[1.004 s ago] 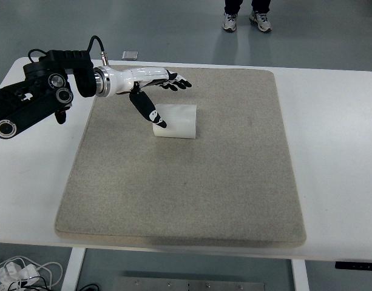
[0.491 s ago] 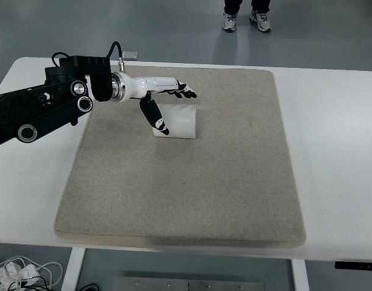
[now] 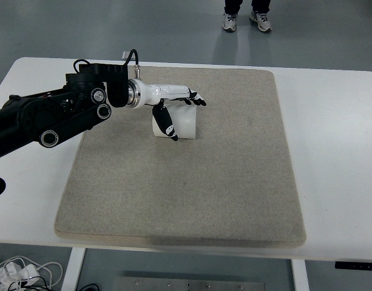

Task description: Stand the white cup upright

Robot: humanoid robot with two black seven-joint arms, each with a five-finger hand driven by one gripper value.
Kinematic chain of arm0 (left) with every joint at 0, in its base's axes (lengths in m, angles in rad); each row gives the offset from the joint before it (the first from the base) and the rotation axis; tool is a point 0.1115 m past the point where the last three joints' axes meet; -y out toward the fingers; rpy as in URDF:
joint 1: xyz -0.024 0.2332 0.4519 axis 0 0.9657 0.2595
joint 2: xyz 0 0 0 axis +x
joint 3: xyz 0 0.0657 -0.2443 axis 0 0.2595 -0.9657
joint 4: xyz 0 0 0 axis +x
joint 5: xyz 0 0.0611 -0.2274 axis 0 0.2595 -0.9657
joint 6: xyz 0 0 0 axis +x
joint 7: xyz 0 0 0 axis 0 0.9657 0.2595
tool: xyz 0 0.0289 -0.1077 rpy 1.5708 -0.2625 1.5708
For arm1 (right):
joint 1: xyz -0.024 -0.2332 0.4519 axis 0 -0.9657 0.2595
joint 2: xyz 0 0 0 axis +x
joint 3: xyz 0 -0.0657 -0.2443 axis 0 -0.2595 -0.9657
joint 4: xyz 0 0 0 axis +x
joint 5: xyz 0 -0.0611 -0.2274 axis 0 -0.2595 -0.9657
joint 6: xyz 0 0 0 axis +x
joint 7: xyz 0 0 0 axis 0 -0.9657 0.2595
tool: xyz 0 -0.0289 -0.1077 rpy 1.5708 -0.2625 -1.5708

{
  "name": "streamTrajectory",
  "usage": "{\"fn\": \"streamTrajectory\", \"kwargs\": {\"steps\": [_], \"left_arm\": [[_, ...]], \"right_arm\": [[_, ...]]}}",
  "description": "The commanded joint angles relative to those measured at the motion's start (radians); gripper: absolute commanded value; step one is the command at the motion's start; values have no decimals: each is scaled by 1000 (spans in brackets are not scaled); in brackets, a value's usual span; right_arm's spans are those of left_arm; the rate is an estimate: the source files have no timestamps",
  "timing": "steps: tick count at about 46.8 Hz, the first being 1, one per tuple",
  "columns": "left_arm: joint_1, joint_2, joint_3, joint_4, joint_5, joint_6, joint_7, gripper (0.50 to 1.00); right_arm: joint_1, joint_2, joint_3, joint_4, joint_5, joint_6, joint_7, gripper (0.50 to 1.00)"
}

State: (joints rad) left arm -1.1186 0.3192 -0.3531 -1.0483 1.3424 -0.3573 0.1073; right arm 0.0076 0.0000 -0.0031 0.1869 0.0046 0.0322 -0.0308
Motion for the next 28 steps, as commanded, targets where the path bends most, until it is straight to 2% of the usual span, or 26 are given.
{"fn": "streamTrajectory", "kwargs": {"steps": [1, 14, 19, 23, 28], "left_arm": [[0, -11, 3, 19, 0, 0, 12, 981], [0, -55, 5, 67, 18, 3, 12, 966], [2, -66, 5, 68, 27, 5, 14, 924], [2, -66, 5, 68, 37, 5, 15, 855], [3, -66, 5, 68, 49, 5, 17, 799]], "right_arm": [[2, 0, 0, 0, 0, 0, 0, 952], [0, 0, 0, 0, 0, 0, 0, 952], [0, 0, 0, 0, 0, 0, 0, 952], [0, 0, 0, 0, 0, 0, 0, 952], [0, 0, 0, 0, 0, 0, 0, 952]]}}
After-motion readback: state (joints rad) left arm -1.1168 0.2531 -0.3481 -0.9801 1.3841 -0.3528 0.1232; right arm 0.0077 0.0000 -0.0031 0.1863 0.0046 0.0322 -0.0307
